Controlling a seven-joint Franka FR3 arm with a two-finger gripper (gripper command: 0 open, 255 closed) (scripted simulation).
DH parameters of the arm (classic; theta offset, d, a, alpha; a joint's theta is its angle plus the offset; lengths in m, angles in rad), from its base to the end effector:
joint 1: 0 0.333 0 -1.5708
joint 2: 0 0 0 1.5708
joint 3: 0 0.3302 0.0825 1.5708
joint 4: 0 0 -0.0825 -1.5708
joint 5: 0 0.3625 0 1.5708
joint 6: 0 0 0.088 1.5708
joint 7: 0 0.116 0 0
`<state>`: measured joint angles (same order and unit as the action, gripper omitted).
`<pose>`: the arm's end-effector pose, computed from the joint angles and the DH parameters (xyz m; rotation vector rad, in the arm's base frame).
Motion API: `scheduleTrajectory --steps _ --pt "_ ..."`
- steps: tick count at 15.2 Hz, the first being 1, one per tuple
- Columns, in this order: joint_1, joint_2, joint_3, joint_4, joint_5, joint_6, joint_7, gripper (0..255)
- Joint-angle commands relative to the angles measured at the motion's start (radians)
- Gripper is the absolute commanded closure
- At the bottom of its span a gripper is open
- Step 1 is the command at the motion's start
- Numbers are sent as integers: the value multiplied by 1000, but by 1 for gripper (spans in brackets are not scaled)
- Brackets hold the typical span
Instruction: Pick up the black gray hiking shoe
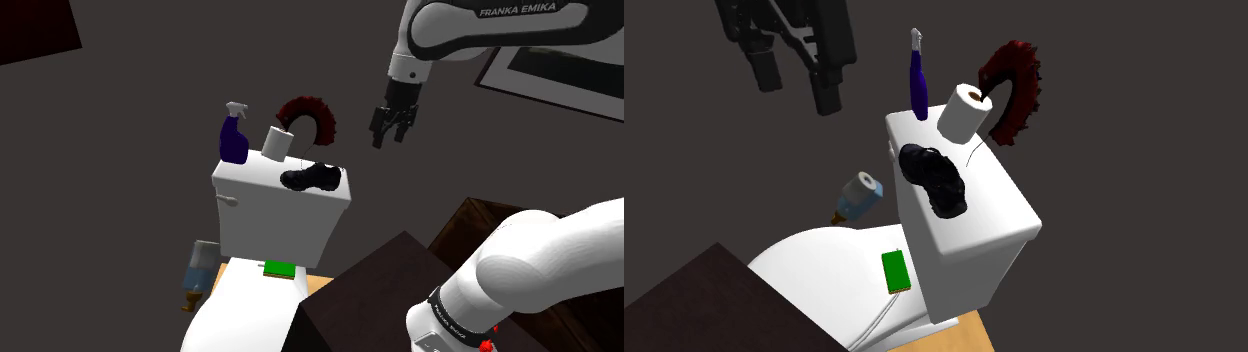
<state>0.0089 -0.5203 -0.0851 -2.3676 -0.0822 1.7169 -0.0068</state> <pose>0.3494 -0.0388 0.5137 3.1007 -0.0590 -0.2062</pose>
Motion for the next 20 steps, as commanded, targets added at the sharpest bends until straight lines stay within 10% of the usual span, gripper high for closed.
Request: scheduleTrajectory --steps 1,20 --pt "2 66 -17 6 8 64 -20 0" --pt "6 774 -61 342 231 427 -244 0"
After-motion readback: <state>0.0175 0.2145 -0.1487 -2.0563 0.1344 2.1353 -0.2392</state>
